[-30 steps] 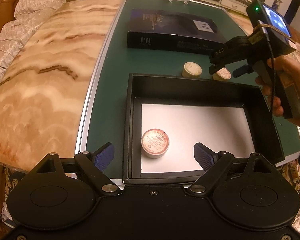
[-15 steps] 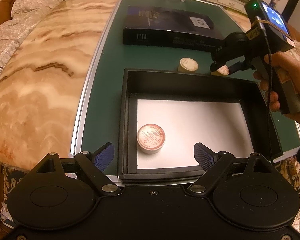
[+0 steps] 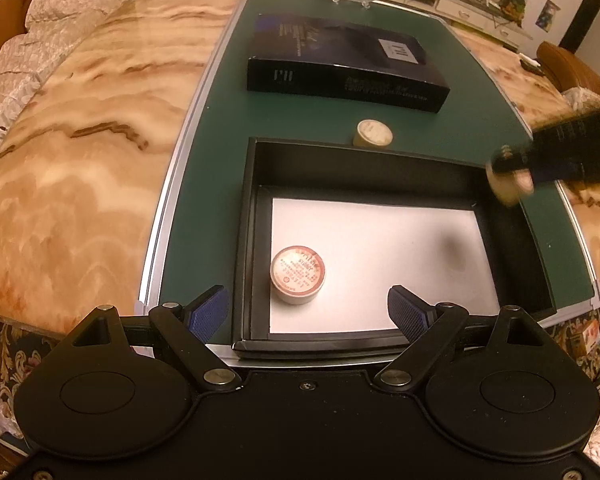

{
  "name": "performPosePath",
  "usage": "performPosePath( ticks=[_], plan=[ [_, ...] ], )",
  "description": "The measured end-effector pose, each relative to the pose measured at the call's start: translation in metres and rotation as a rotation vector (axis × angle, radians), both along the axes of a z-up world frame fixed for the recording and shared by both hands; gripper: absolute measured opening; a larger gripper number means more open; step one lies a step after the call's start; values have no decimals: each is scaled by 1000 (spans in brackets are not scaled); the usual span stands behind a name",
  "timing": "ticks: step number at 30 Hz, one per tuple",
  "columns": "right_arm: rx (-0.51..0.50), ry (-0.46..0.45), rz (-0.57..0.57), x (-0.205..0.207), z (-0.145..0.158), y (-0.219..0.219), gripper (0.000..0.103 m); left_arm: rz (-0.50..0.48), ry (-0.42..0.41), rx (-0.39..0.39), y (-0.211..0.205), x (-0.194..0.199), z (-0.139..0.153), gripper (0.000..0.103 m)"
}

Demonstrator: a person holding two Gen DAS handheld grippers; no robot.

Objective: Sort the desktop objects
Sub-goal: 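Carry the tin into the tray corner and open the right gripper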

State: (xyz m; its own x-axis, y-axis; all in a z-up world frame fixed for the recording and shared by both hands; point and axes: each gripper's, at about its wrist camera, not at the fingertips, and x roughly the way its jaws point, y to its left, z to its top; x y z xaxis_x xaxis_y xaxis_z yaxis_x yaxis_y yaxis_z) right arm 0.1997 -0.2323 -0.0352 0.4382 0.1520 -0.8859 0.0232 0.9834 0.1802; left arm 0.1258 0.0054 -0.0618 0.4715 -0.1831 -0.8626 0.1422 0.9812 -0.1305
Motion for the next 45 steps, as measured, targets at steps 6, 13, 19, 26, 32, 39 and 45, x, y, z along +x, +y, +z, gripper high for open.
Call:
performPosePath(
  ticks=[6,13,19,26,32,39,45],
  plan=[
    [-45,80,8,-25,-32,7,45,16,-7,1,6,-6,4,87],
    [-102,126,20,-29,-51,19,45,27,-9,5,12,-13,7,87],
    [-147,145,18,-32,-63,25,45,27,-9,6,12,-14,8,87],
    [-212,146,22,-34,-71,32,45,21,-8,7,11,-14,7,87],
    [-228,149,28,-33,-74,37,50,23,-5,7,11,-14,6,88],
    [-210,139,13,-34,-73,36,56,27,0,8,12,-14,5,88],
    [-155,91,-23,-42,-61,29,59,24,-3,11,10,-14,6,88]
  ],
)
